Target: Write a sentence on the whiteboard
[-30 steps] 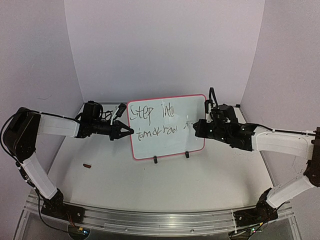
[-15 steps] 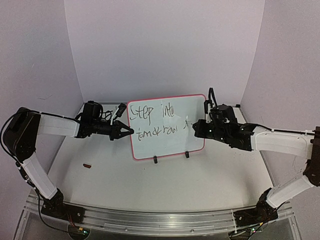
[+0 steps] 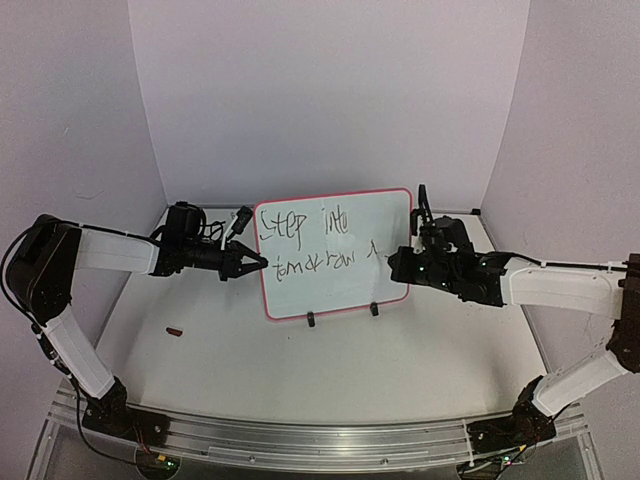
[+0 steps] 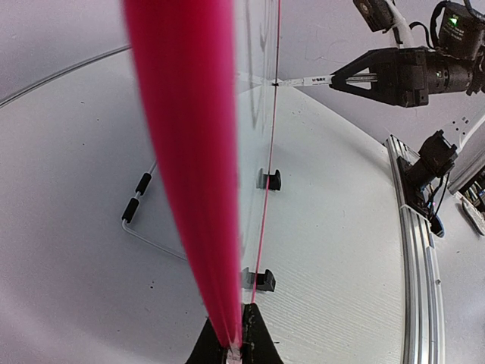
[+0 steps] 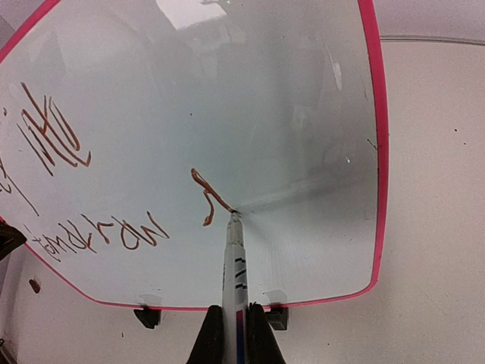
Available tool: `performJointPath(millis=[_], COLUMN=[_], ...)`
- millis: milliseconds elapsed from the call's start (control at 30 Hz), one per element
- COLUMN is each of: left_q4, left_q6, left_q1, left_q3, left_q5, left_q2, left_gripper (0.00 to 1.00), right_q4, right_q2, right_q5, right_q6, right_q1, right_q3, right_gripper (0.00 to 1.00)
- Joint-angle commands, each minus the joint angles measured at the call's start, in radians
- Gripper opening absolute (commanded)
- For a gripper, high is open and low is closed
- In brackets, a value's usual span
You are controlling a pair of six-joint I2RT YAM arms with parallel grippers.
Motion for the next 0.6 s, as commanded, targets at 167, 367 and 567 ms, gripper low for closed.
performJointPath(millis=[167,367,567], left_q4=[-0.061,-0.061,-0.060], left_q6=[0.052,0.052,0.051], left_q1=[-0.003,-0.003,-0.004], left_q3=[-0.014,-0.015,-0.014], left_q5=[-0.138,-0.139,-0.139], left_q2=[0.004,0.001,0.002], left_gripper=[0.00,0.00,0.00], right_q4=[-0.003,-0.006,-0.005], right_q2=[-0.002,-0.013,-0.089], right_q5=[0.035,0.030,0.039], right_q6=[0.029,0.031,0.021], right_q1=[-0.003,-0.003,-0.004], right_q3=[-0.029,-0.031,-0.040], right_gripper=[0.00,0.00,0.00])
